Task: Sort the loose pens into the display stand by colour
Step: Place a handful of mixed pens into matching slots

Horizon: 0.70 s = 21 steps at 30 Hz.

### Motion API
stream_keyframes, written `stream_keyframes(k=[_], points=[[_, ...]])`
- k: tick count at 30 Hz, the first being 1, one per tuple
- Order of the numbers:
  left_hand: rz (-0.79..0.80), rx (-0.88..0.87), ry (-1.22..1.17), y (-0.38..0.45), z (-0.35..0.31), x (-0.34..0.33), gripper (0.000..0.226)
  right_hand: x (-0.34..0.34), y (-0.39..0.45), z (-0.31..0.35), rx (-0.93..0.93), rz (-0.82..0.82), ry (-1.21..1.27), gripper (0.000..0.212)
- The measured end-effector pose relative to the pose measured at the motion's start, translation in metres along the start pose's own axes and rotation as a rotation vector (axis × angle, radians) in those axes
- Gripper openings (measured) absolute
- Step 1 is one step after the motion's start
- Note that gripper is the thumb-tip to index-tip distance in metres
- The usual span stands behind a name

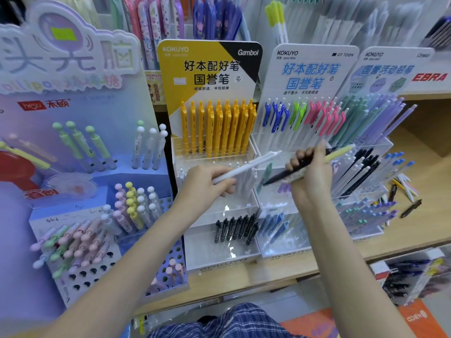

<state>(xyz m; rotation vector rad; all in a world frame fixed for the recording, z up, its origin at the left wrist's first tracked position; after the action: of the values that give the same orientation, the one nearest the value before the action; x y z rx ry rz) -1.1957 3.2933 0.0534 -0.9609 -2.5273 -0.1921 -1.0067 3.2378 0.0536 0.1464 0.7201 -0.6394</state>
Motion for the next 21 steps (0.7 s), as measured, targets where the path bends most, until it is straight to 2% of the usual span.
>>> stream_keyframes(k=[3,5,10,11,13,15,17,21], points=[[-0.1,-0.018,0.019,-0.003,0.001,0.006,0.019,-0.001,-0.008,0.003,-0.099,0.18,-0.421,0.023],[-0.091,-0.038,0.086,-0.001,-0.003,0.001,0.019,-0.009,-0.017,-0.004,-0.138,0.306,-0.627,0.019],[0.046,-0.055,0.233,0.004,-0.006,-0.007,0.028,-0.016,-0.019,0.006,-0.051,0.267,-0.73,0.009],[0.024,-0.075,0.293,0.004,-0.005,-0.004,0.028,-0.016,-0.018,0.011,0.0,0.28,-0.83,0.011],[-0.081,-0.124,0.447,0.006,-0.001,0.004,0.026,-0.02,-0.019,0.018,0.179,0.329,-1.201,0.013],[-0.166,-0.14,0.57,0.008,0.007,0.009,0.027,-0.024,-0.022,0.011,0.273,0.412,-1.504,0.013],[-0.186,-0.117,0.635,0.009,0.016,0.012,0.029,-0.023,-0.023,-0.001,0.282,0.457,-1.645,0.018],[-0.2,-0.112,0.674,0.008,0.022,0.011,0.033,-0.021,-0.023,-0.019,0.194,0.432,-1.804,0.023]])
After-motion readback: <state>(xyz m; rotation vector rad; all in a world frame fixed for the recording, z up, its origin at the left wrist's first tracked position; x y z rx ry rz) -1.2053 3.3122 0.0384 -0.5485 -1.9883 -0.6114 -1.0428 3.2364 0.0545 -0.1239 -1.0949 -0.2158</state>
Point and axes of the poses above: each hand's wrist, its own y-axis towards the middle knuckle, its own x-axis out of the back of the hand, z = x × y, the point moved 5 cm from there along y, towards the middle knuckle, and after that the axes turned 11 degrees about z, right-handed, at the moved point
